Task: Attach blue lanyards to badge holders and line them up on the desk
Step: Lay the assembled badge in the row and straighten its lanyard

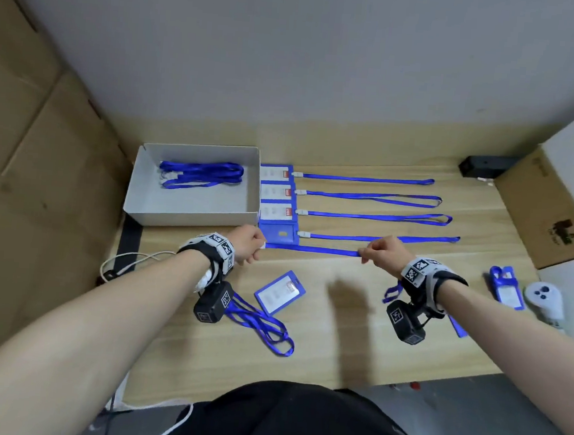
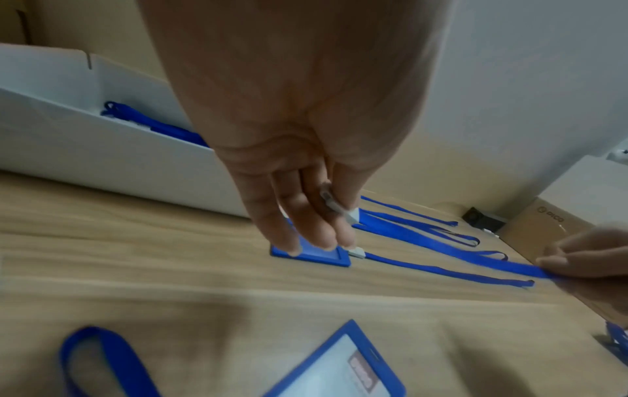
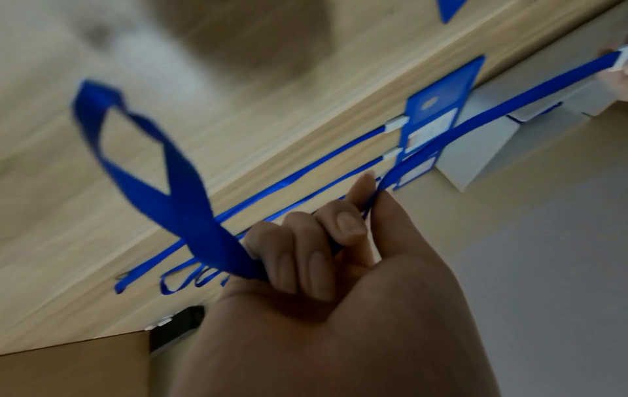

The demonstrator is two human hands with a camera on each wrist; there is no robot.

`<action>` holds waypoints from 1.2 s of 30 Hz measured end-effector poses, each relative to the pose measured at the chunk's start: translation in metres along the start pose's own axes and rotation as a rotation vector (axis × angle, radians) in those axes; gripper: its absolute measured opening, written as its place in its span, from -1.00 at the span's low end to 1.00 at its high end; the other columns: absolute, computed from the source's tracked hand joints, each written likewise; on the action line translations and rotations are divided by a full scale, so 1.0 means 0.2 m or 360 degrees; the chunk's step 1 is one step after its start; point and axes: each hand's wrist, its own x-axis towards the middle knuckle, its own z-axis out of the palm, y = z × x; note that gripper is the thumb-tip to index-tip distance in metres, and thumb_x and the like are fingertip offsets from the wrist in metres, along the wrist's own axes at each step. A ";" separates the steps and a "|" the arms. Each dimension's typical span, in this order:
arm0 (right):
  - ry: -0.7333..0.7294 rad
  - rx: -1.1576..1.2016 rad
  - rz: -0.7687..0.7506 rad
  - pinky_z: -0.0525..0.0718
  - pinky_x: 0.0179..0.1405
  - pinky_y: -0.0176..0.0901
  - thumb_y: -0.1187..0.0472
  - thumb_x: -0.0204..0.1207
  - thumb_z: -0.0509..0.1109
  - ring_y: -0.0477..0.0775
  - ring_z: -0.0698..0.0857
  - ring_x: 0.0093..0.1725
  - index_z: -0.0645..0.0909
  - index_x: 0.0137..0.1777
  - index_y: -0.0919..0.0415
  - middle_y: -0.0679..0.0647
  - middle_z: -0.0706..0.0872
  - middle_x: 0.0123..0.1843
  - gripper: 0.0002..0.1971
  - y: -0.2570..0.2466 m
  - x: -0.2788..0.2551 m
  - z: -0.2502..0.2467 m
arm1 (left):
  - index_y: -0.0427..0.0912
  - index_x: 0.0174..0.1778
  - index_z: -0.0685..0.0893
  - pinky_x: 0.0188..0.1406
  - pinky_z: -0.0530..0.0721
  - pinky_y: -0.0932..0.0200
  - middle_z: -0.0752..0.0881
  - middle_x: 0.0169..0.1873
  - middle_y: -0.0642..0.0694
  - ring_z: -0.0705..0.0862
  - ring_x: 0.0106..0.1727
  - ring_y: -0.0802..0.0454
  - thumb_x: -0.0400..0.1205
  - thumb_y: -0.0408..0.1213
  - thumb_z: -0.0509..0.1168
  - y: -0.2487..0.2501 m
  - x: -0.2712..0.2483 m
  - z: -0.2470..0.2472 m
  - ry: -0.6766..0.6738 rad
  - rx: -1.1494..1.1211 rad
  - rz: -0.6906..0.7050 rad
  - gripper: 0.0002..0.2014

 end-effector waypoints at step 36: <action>-0.0452 0.0799 -0.0581 0.57 -0.07 -0.15 0.31 0.68 0.28 0.01 0.62 -0.23 0.69 -0.07 0.38 0.09 0.69 -0.28 -0.81 0.08 0.23 0.09 | -0.17 0.00 0.81 -0.23 0.68 0.35 0.82 -0.22 -0.04 0.75 -0.21 0.17 0.57 -0.41 0.47 0.62 0.14 0.38 0.0279 -0.0286 0.0302 -0.87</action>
